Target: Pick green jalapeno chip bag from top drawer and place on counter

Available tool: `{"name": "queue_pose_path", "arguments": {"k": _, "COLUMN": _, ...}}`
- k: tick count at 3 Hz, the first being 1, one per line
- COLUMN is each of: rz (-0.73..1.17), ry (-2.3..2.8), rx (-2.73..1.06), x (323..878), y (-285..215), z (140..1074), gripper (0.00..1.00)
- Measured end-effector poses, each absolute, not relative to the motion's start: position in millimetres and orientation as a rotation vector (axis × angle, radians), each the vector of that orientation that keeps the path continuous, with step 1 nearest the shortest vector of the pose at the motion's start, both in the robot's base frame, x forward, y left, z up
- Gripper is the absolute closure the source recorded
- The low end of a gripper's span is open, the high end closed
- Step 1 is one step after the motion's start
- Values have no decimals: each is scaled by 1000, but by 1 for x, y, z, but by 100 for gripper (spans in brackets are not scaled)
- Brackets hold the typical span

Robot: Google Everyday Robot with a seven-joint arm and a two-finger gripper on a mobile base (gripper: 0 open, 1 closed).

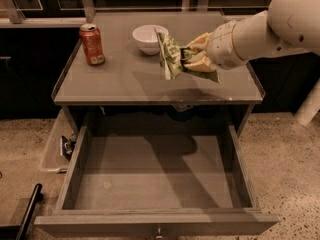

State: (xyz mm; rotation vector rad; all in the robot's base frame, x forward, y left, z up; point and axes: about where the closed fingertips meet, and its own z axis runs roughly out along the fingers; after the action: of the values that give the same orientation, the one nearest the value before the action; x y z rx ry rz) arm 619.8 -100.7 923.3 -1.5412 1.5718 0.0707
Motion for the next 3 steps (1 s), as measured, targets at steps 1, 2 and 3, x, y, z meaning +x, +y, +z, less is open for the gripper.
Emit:
{"name": "queue_pose_path", "arguments": {"k": 1, "rz": 58, "ry": 1562, "rx": -1523, "x": 641, "y": -105, "z": 924, "gripper": 100}}
{"name": "queue_pose_path", "arguments": {"k": 2, "rz": 61, "ry": 1562, "rx": -1513, "x": 656, "y": -106, "z": 919, "gripper": 100}}
{"name": "queue_pose_path", "arguments": {"k": 3, "rz": 77, "ry": 1572, "rx": -1507, "x": 666, "y": -103, "z": 911, "gripper": 100}}
